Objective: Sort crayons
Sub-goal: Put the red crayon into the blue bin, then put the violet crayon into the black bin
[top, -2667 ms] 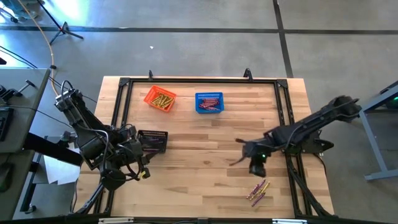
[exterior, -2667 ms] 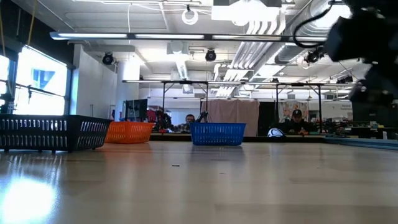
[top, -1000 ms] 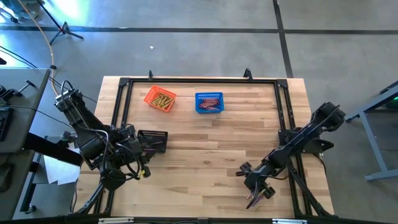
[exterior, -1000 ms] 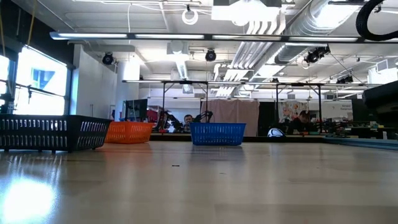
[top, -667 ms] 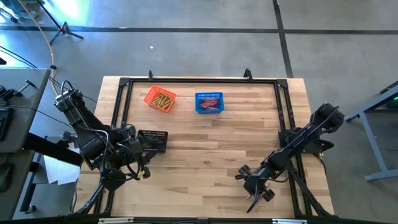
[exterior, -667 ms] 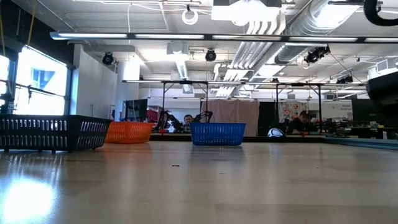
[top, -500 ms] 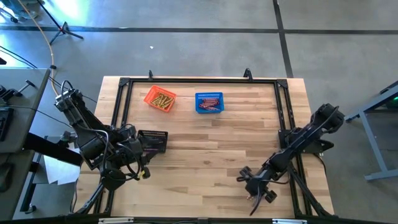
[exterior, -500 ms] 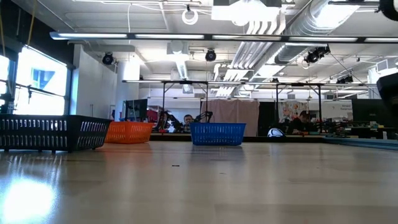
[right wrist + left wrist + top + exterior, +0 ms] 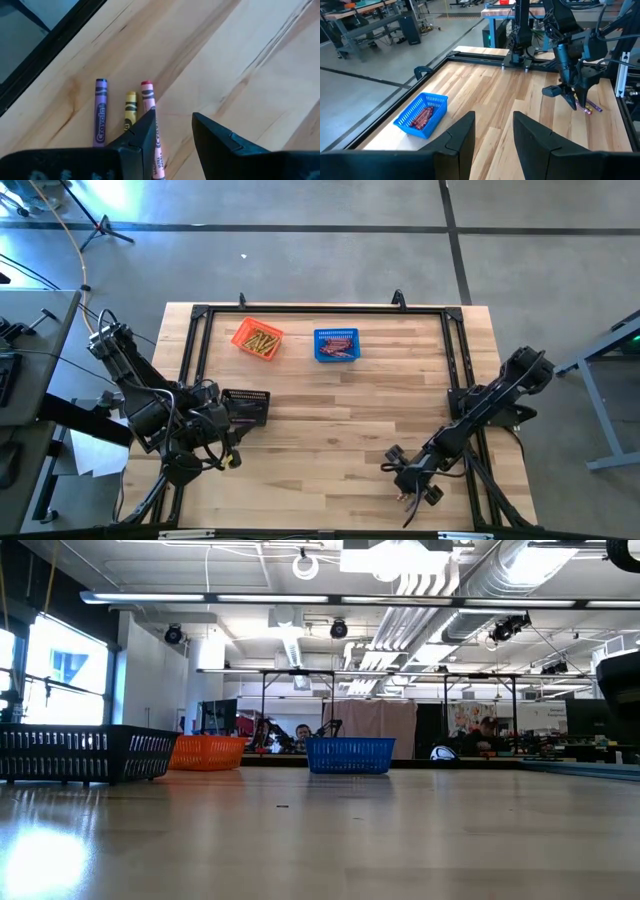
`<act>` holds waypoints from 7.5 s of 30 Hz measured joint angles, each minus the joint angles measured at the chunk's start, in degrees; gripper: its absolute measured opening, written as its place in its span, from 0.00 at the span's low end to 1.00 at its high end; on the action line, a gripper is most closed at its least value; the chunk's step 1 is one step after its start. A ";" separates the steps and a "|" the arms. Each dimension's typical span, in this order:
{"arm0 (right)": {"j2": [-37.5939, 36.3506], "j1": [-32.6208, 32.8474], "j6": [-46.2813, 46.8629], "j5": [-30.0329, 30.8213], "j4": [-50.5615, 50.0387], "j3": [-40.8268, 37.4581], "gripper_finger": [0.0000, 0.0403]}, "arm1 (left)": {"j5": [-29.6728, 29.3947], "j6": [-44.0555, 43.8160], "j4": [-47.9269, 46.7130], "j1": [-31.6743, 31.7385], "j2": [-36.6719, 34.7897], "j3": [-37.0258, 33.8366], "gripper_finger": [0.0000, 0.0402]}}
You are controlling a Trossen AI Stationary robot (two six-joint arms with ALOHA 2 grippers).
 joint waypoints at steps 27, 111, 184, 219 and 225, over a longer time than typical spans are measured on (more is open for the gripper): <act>-0.04 1.61 -1.03 -1.26 -0.92 -0.04 0.28 | 0.07 -0.02 0.00 0.00 0.00 0.00 0.29; 13.65 -68.71 -36.53 -7.60 25.63 18.43 0.02 | -0.04 8.48 -0.20 10.56 0.00 0.04 0.29; -4.76 -0.74 28.99 -5.79 -19.54 1.44 0.27 | 3.98 9.95 -0.13 10.51 0.00 0.00 0.29; -4.68 0.82 8.02 -5.71 -19.53 1.44 0.27 | 4.61 10.01 -0.22 10.51 0.00 0.00 0.29; -3.97 2.03 5.39 0.45 -19.57 1.44 0.27 | 4.61 10.14 -0.22 10.51 0.00 0.00 0.29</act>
